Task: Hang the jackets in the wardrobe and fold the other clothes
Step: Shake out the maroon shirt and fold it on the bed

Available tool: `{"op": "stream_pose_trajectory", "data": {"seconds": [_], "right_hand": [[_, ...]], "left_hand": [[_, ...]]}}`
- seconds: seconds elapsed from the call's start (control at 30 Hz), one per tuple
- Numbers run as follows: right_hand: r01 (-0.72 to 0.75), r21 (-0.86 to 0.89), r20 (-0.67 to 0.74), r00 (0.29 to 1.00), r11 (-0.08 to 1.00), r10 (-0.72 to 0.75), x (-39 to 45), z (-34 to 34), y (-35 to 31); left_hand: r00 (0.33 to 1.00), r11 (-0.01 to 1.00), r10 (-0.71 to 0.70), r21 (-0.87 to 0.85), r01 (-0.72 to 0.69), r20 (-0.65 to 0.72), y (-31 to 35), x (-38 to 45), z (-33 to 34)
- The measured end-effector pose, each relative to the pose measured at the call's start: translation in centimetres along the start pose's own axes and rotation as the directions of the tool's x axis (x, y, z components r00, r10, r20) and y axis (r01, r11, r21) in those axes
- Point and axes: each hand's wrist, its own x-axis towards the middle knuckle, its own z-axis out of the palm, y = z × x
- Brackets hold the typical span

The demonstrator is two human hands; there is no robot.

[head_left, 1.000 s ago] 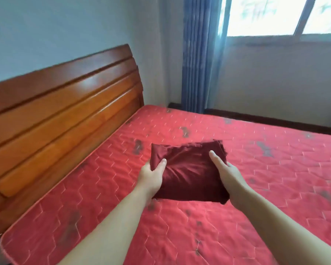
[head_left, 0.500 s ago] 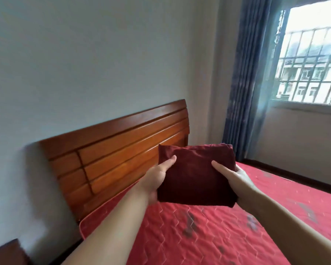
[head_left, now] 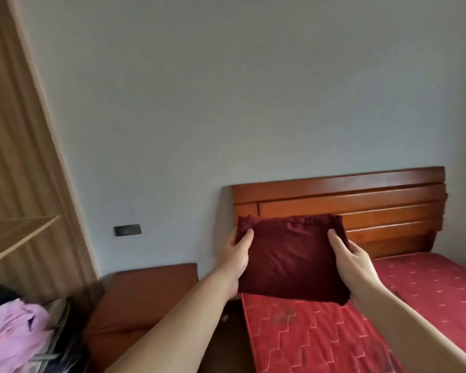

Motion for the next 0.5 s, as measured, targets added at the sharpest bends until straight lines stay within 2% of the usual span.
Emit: {"op": "stream_pose_trajectory", "data": {"seconds": [0.17, 0.27, 0.37, 0.43, 0.5], "right_hand": [[0.032, -0.048, 0.114, 0.993, 0.998, -0.026, -3.4, 8.2, -0.6], [0.073, -0.074, 0.217, 0.975, 0.995, -0.055, -5.6, 14.7, -0.9], [0.128, -0.087, 0.323, 0.942, 0.988, -0.093, -8.1, 21.6, -0.5], [0.148, -0.083, 0.389, 0.915, 0.986, -0.104, -9.7, 25.7, 0.0], [0.162, -0.078, 0.448, 0.887, 0.984, -0.111, -10.8, 29.2, 0.6]], "left_hand": [[0.986, 0.997, 0.038, 0.067, -0.027, -0.159, 2.7, -3.9, -8.1], [0.961, 0.996, 0.009, 0.090, 0.017, -0.276, 4.0, -5.7, -14.5], [0.904, 0.984, -0.138, 0.050, 0.173, -0.404, 4.3, -6.7, -21.4], [0.854, 0.957, -0.281, -0.059, 0.285, -0.438, 4.5, -7.6, -25.7], [0.834, 0.944, -0.329, -0.154, 0.291, -0.443, 4.6, -8.2, -29.2]]}}
